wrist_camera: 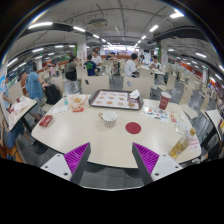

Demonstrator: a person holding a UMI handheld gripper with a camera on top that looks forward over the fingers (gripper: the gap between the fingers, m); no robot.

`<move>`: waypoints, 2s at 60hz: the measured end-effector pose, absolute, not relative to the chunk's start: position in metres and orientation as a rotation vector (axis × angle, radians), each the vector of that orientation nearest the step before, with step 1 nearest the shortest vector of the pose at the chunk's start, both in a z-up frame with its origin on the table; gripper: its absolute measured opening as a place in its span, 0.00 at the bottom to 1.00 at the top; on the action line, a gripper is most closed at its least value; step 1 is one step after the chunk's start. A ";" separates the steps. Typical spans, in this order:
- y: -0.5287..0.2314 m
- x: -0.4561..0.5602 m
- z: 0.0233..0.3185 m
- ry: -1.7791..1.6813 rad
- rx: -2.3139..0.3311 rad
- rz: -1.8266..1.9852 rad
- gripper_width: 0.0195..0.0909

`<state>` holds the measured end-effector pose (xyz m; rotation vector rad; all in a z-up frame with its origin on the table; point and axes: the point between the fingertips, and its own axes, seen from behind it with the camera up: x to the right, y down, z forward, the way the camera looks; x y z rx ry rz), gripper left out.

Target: Pour water

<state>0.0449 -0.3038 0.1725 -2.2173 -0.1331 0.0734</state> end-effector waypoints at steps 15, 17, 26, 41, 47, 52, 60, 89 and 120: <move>-0.311 0.136 0.125 -0.058 -2.231 0.010 0.92; -0.314 0.153 0.117 -0.043 -2.238 -0.006 0.92; -0.322 0.234 0.078 0.047 -2.263 -0.076 0.92; -0.276 0.341 0.058 0.149 -2.163 -0.134 0.92; -0.241 0.360 0.061 0.132 -2.097 -0.138 0.92; -0.215 0.371 0.059 0.125 -2.063 -0.148 0.89; -0.192 0.373 0.042 0.109 -2.070 -0.142 0.59; -0.177 0.369 0.053 0.105 -2.088 -0.268 0.26; -0.037 0.248 0.216 -0.646 -1.767 -1.333 0.26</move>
